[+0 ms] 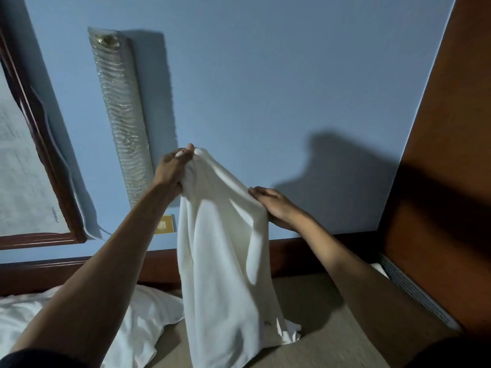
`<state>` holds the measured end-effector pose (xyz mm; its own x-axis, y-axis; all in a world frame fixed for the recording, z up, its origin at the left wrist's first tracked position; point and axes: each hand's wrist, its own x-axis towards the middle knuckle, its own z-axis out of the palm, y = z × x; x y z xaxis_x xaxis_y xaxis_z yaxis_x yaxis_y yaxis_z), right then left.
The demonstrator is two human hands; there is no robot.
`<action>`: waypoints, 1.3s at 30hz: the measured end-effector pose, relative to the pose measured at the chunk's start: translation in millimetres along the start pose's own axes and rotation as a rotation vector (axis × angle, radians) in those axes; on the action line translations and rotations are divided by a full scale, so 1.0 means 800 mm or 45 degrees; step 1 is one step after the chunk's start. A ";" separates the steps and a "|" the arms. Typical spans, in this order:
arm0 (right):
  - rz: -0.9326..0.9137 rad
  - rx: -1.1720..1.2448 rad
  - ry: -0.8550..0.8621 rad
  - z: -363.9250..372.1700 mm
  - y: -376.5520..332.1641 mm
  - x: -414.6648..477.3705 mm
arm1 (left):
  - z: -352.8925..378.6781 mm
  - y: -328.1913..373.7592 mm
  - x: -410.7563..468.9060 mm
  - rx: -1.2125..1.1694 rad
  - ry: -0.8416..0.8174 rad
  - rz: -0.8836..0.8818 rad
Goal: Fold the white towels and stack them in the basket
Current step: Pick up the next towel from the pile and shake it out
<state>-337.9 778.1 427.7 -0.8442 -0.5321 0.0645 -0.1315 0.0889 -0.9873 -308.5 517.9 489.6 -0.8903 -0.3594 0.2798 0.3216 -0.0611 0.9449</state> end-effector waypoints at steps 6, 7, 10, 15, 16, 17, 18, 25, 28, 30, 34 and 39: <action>-0.243 -0.148 0.155 -0.009 -0.032 0.017 | -0.003 -0.023 -0.021 0.832 -0.334 -0.035; -0.276 -0.168 0.132 -0.011 -0.038 0.021 | 0.005 -0.020 -0.029 0.901 -0.566 -0.070; -0.312 -0.302 0.029 -0.014 -0.054 0.027 | 0.042 -0.021 -0.048 0.818 -0.985 -0.259; -0.186 -0.372 0.040 -0.044 -0.054 0.020 | 0.055 -0.019 -0.036 0.560 -0.977 -0.311; -0.161 -0.388 0.043 -0.049 -0.050 0.019 | 0.056 -0.017 -0.030 0.509 -0.936 -0.267; -0.152 -0.388 0.039 -0.052 -0.045 0.019 | 0.058 -0.017 -0.024 0.468 -0.872 -0.219; -0.150 -0.376 0.030 -0.055 -0.043 0.019 | 0.064 -0.015 -0.020 0.433 -0.793 -0.180; -0.081 -0.235 -0.002 -0.077 -0.036 0.031 | 0.082 -0.018 0.015 -0.032 -0.071 -0.109; 0.047 -0.263 -0.094 -0.099 -0.022 0.037 | 0.062 -0.030 0.035 -0.190 0.313 -0.153; 0.099 -0.243 -0.181 -0.109 -0.009 0.037 | 0.053 -0.039 0.038 -0.204 0.478 -0.152; 0.102 -0.206 -0.207 -0.116 0.010 0.040 | 0.054 -0.064 0.041 -0.128 0.487 -0.153; 0.022 -0.187 -0.092 -0.117 0.028 0.053 | 0.053 -0.077 0.043 0.457 0.208 -0.321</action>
<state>-425.6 836.6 421.6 -0.8081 -0.5882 0.0319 -0.1962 0.2178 -0.9560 -372.8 548.7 448.3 -0.8545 -0.5185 0.0310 -0.0555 0.1504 0.9871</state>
